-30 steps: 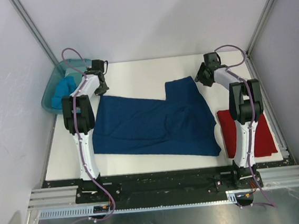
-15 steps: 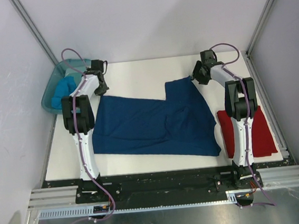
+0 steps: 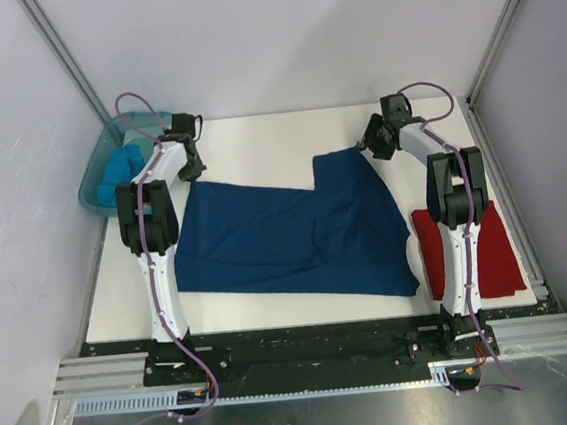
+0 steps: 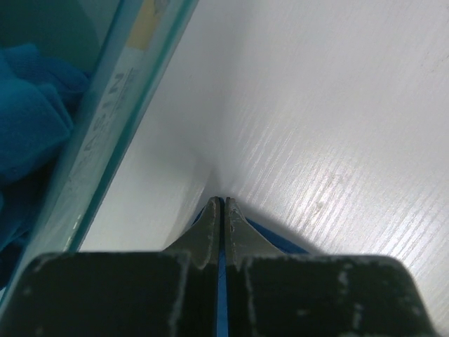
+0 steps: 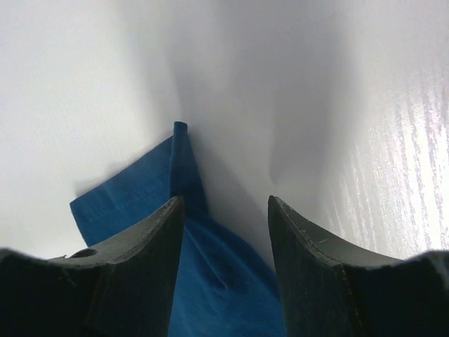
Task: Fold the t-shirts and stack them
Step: Grap the side of the flattened tshirt furthest away from the robot with both arms
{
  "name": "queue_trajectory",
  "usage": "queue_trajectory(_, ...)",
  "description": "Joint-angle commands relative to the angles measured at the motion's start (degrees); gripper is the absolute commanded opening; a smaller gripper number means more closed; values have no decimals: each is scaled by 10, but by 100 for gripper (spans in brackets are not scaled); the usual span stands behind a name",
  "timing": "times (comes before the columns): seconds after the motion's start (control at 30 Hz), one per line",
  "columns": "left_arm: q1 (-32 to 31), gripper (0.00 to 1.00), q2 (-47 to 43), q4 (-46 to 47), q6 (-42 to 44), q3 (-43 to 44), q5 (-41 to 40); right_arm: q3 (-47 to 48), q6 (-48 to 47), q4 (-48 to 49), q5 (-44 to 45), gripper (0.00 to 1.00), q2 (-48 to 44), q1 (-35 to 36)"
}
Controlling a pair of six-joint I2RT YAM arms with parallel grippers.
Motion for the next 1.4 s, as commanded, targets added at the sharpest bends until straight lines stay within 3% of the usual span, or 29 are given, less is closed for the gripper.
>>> queue_trajectory(0.0,6,0,-9,3,0,15,2,28,8,29,-26,56,0,6)
queue_trajectory(0.27,8,0,-8,3,-1,16,4,73,-4,-2,-37,56,34,21)
queue_trajectory(0.5,9,0,-8,3,1,16,7,123,-8,-68,17,53,66,24)
queue_trajectory(0.7,9,0,-8,3,0,15,7,133,-20,-81,50,42,68,27)
queue_trajectory(0.93,10,0,-9,3,-1,17,6,142,-25,-84,56,3,72,29)
queue_trajectory(1.13,11,0,-16,3,0,19,9,146,-29,-89,57,0,53,31)
queue_trajectory(1.37,15,0,-43,4,-5,20,16,69,-33,-72,64,0,-55,36)
